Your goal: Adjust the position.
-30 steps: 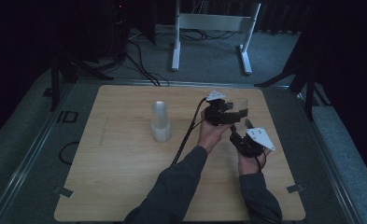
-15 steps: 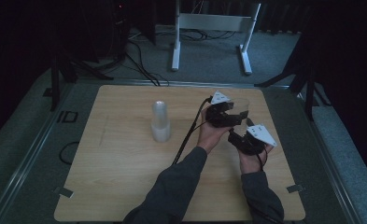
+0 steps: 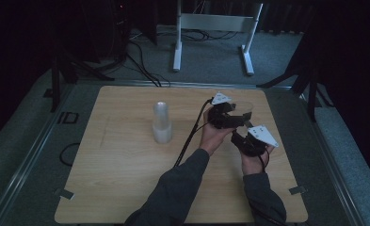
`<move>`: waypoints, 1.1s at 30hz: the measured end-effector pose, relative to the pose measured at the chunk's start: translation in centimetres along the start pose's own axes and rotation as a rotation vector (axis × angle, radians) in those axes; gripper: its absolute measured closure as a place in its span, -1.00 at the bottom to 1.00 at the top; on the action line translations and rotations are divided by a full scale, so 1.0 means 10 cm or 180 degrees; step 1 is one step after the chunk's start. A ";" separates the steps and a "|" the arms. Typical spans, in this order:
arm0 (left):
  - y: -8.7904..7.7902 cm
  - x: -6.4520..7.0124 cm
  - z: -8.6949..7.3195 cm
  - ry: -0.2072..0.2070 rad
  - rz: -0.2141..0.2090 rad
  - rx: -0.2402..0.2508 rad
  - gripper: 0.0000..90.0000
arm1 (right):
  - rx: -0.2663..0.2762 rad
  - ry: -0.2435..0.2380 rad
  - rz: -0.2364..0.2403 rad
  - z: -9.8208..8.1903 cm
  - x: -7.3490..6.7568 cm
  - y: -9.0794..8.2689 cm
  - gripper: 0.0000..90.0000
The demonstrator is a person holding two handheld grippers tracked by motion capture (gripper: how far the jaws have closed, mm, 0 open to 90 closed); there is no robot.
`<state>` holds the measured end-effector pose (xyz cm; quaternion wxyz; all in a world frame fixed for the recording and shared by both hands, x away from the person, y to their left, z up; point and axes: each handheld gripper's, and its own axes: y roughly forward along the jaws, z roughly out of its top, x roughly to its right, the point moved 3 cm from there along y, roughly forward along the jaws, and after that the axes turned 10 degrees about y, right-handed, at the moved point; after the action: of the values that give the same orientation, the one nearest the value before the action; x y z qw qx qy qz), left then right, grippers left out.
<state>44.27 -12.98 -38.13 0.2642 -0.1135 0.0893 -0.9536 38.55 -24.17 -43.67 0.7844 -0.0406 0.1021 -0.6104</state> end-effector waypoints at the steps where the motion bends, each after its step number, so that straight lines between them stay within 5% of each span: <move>1: 0.00 0.00 0.00 -0.0002 -0.0003 0.0002 -0.44 | 0.0007 0.0003 0.0003 0.00 0.00 0.00 -0.09; 13: -0.01 0.02 0.00 0.0181 0.0101 -0.0009 -0.35 | -0.0041 0.0027 0.0083 0.00 0.01 0.00 -0.24; 22: -0.05 0.02 0.02 0.0475 0.0458 -0.0010 -0.34 | -0.0065 0.0034 0.0142 -0.01 0.00 -0.01 -0.35; 33: -0.08 -0.07 -0.03 0.0517 0.0571 -0.0058 -0.34 | -0.0097 0.0007 0.0203 -0.03 0.02 -0.05 -0.21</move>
<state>44.36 -11.88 -38.36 0.3393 -0.0298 0.1288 -0.9313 38.03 -24.49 -43.87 0.8027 -0.0487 0.1135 -0.5835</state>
